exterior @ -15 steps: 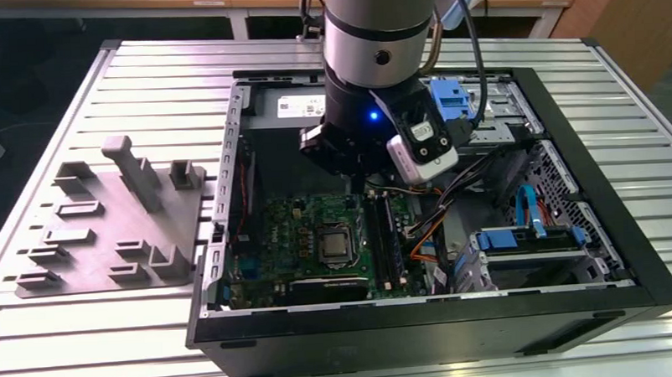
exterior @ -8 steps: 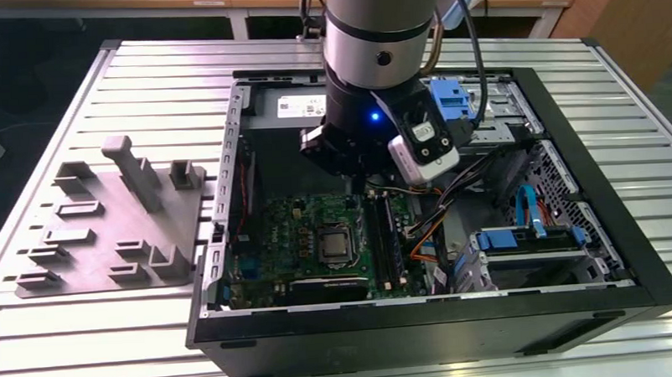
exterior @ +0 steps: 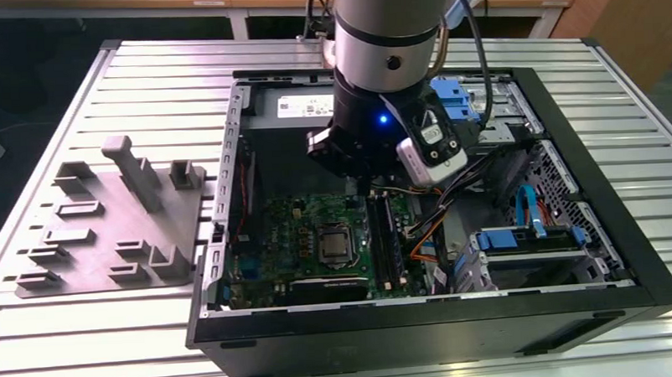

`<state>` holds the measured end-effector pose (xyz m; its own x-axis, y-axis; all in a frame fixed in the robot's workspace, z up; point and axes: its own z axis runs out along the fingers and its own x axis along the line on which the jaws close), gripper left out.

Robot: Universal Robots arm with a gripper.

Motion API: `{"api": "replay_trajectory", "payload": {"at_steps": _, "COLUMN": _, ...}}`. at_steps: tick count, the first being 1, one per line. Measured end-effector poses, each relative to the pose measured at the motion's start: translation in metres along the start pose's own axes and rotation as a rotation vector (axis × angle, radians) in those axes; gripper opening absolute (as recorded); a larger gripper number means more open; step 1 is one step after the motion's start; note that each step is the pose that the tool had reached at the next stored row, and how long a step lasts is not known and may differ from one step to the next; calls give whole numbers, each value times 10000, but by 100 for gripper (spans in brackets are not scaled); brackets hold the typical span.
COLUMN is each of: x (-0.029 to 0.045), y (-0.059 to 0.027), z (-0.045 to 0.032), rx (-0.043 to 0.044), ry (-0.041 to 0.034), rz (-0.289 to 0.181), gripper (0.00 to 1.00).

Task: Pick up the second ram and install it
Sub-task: 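Insert the second ram into the second slot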

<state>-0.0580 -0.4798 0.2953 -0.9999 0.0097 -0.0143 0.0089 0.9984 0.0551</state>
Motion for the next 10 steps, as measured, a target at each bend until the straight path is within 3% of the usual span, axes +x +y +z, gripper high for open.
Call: {"api": "replay_trajectory", "payload": {"at_steps": 10, "x": -45, "y": -2, "z": 45, "rx": 2, "ry": 1, "rz": 0, "gripper": 12}}
